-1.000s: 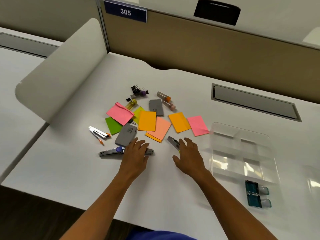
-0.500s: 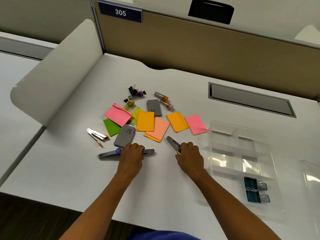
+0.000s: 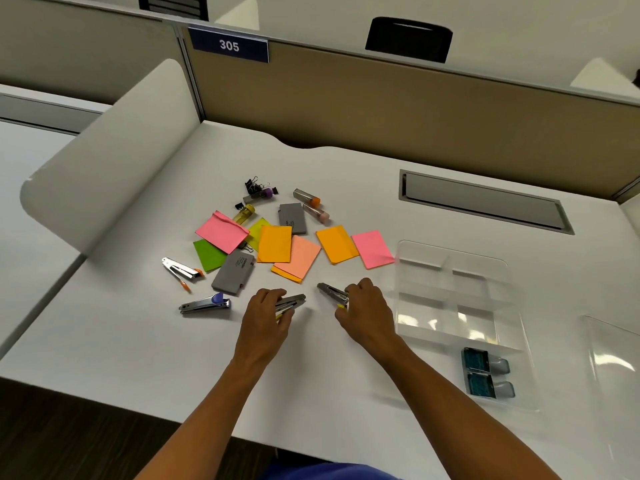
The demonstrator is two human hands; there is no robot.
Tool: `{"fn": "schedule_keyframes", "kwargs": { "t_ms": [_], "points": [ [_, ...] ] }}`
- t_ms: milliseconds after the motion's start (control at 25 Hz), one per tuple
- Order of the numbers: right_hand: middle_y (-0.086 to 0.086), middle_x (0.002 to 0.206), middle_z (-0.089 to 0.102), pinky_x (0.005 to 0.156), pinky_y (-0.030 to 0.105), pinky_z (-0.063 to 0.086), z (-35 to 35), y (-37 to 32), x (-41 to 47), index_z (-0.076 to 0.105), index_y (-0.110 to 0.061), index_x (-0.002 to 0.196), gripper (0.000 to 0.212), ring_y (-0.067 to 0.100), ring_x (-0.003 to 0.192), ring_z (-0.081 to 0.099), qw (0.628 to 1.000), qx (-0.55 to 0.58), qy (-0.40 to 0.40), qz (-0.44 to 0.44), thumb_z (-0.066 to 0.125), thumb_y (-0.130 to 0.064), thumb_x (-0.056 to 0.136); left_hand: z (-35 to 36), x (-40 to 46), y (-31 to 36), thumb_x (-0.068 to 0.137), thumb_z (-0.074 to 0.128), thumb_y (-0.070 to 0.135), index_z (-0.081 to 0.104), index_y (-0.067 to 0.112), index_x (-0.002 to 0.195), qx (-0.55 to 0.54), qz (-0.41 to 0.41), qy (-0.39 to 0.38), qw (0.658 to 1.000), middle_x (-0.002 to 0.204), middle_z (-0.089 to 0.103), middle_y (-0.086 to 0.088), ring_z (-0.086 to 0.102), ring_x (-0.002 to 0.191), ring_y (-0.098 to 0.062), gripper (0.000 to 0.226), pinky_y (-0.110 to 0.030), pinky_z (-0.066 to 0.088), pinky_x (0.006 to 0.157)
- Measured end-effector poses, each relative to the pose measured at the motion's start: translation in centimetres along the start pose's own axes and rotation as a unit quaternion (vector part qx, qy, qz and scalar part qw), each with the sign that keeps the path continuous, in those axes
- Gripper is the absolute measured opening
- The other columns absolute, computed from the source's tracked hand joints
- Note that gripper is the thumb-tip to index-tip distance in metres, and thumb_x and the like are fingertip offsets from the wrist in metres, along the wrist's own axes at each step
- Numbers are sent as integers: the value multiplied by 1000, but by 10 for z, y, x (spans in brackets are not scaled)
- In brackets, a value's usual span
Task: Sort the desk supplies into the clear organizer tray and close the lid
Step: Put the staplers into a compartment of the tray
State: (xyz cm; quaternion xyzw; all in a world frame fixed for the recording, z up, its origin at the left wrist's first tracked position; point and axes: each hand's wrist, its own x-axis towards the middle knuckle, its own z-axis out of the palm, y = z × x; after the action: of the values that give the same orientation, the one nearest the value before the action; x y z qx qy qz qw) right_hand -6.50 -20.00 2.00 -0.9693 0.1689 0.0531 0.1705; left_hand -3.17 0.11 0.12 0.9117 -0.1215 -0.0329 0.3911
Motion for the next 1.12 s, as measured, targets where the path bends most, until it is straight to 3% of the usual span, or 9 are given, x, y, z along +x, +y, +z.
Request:
{"fn": "schedule_keyframes", "kwargs": {
  "t_ms": [160, 360, 520, 640, 880, 1000, 1120],
  "points": [
    [1, 112, 55, 75, 34, 51, -22, 12, -11, 58, -20, 116, 36, 21, 103, 52, 999, 46, 20, -19, 64, -33, 84, 3, -12, 22, 81, 76, 14, 61, 6, 119, -45, -7, 45, 998, 112, 65, -8, 62, 99, -17, 41, -20, 48, 86],
    [-7, 109, 63, 81, 30, 46, -56, 40, -34, 62, -24, 111, 33, 15, 103, 54, 985, 164, 56, -15, 69, -37, 81, 9, -23, 55, 77, 80, 18, 62, 10, 115, -108, -22, 73, 991, 106, 65, 1, 60, 94, -9, 42, -2, 41, 77],
    [-20, 104, 66, 86, 21, 45, -88, 59, -52, 65, -31, 104, 33, -4, 103, 59, 927, 369, 64, -7, 76, -44, 76, 17, -25, 79, 78, 79, 26, 63, 18, 114, -173, -61, 71, 980, 102, 66, 7, 63, 89, -3, 40, 1, 45, 71],
    [-22, 101, 67, 87, 20, 45, -104, 76, -62, 65, -35, 101, 30, -12, 101, 57, 890, 450, 76, -6, 79, -40, 76, 27, -30, 96, 77, 79, 27, 64, 20, 113, -184, -50, 50, 981, 100, 67, 8, 64, 89, -1, 39, 1, 45, 72],
    [-26, 101, 68, 87, 24, 48, -114, 106, -73, 65, -39, 103, 30, -9, 102, 60, 868, 484, 112, 15, 80, -40, 77, 50, -38, 130, 75, 81, 25, 65, 24, 110, -209, -14, -17, 978, 99, 69, 13, 66, 91, 0, 38, -5, 49, 76],
    [-20, 102, 70, 86, 26, 52, -114, 121, -79, 65, -36, 109, 38, -3, 102, 64, 867, 482, 128, 23, 80, -42, 75, 64, -43, 145, 75, 81, 26, 64, 26, 110, -194, 35, -57, 979, 99, 67, 18, 64, 94, 5, 38, -5, 49, 77],
    [-16, 99, 71, 80, 20, 53, -113, 131, -84, 66, -30, 113, 42, -2, 96, 66, 874, 465, 136, 31, 80, -42, 76, 76, -47, 155, 77, 80, 25, 64, 26, 112, -172, 64, -89, 979, 101, 66, 19, 62, 95, 7, 39, -6, 48, 78]
  ]
}}
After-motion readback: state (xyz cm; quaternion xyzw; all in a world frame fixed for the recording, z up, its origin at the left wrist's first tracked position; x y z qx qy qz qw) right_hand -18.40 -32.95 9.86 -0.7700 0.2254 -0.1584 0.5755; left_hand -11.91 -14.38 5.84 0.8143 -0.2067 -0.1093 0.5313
